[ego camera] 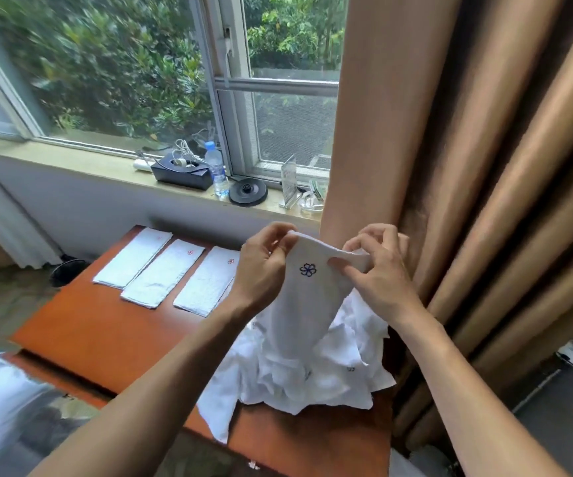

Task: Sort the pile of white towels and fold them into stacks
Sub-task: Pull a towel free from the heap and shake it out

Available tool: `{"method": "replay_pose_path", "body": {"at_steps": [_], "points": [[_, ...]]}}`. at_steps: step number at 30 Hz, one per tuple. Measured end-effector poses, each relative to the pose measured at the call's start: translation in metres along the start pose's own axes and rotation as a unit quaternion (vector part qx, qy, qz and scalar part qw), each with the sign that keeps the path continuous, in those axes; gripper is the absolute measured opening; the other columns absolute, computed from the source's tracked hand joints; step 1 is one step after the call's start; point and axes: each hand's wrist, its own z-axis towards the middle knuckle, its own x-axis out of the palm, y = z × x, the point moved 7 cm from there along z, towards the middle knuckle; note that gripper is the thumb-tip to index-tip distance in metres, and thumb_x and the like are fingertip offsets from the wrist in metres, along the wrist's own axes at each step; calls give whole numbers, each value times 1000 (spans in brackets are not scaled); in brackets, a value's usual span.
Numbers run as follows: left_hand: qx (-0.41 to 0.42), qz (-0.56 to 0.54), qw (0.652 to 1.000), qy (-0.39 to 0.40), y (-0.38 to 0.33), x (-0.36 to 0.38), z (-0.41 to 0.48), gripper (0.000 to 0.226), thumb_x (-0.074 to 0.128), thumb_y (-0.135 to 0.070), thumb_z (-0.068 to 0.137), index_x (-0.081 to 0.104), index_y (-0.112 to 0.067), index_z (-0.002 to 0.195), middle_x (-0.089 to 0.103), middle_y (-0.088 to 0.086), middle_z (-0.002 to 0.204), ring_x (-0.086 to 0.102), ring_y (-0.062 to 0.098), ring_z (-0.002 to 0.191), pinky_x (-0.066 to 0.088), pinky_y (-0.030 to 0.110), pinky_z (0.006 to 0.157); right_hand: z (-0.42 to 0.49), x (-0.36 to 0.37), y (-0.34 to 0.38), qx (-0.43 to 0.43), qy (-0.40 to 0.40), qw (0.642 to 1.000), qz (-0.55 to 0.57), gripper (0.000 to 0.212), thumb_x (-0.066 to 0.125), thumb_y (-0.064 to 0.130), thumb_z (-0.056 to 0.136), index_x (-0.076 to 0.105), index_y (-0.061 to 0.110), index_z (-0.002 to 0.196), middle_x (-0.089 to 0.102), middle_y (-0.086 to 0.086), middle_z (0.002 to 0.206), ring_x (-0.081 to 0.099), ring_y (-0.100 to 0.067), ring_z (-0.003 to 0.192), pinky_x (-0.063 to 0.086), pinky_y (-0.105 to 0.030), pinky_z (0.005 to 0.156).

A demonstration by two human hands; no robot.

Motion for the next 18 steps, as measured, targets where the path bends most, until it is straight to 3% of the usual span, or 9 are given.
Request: {"method": "replay_pose_path", "body": {"at_steps": [5,8,10,12,15,18], "points": [[13,31,998,-45,4,-74,15,14,58,-10,104,69,-15,96,71,-2,86,61,10,77,51,30,76,20,46,35,51,81,974,208,18,84,26,87,66,22,86,70,7,82,62,-9,76,50,-31,70],[5,36,996,-77,19,-128,15,15,59,-6,103,68,-16,95,70,-8,83,61,-2,74,48,15,74,29,85,60,55,88,963,250,12,78,20,93,72,11,97,76,-12,94,67,-16,84,55,-48,80],[2,49,995,-92,33,-168,12,14,60,-6,103,68,-15,95,69,-10,82,60,-8,72,45,9,72,34,120,81,52,96,960,259,8,75,19,96,73,12,98,76,-5,92,68,-12,83,55,-40,79],[-17,58,993,-105,55,-211,9,13,61,-9,102,69,-16,95,70,-8,85,63,-1,76,50,16,75,36,161,105,51,115,957,260,3,71,16,99,74,15,98,74,1,86,67,-10,79,54,-30,75],[-46,61,990,-120,89,-283,5,11,63,-15,102,70,-20,96,71,-9,88,64,9,80,54,27,78,36,230,143,44,132,960,242,9,66,18,102,75,20,101,71,3,81,63,-13,73,52,-36,69],[-68,71,988,-120,122,-355,3,10,62,-24,104,70,-24,99,74,-5,93,67,11,83,58,28,74,36,296,184,33,131,966,222,13,64,21,103,75,27,103,72,8,85,64,-10,76,51,-36,72]]}}
